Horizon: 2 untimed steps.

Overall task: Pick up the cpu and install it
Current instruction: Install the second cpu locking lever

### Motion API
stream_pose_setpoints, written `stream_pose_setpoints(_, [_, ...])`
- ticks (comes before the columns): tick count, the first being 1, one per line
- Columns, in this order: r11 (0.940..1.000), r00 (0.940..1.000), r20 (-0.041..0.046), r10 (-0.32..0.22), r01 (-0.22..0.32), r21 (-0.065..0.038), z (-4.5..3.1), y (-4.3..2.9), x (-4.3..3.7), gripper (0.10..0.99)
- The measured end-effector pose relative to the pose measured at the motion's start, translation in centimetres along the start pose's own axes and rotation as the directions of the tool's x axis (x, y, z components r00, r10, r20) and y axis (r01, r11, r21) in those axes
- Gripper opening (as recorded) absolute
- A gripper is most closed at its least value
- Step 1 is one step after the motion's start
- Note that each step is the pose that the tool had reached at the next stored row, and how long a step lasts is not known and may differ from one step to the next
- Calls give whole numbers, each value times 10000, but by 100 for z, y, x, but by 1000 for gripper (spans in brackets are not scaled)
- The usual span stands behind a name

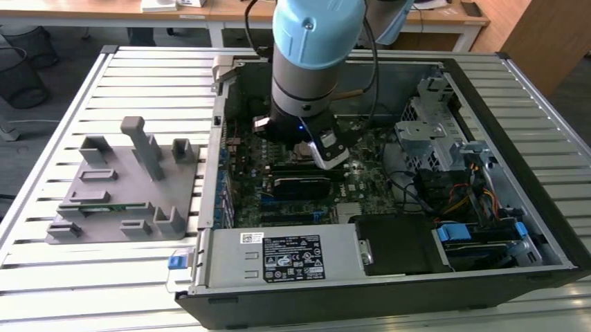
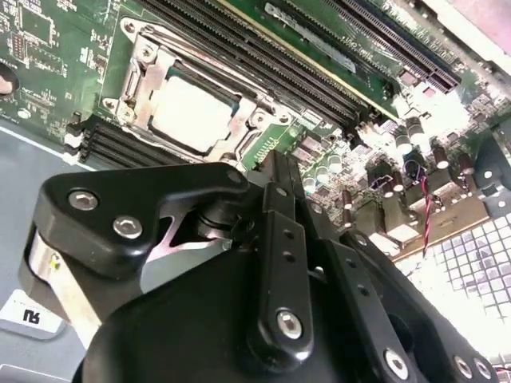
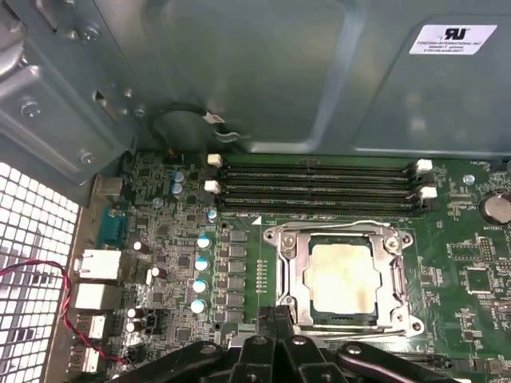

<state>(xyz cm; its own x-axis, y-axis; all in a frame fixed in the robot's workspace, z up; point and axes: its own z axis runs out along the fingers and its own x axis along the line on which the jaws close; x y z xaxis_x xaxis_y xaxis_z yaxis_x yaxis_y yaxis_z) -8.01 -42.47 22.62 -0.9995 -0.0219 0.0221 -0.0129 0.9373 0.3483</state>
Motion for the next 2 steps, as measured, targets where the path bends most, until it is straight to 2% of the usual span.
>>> stream_pose_setpoints(2, [10000,10000,-1,0,0,1,-1,1,0,106])
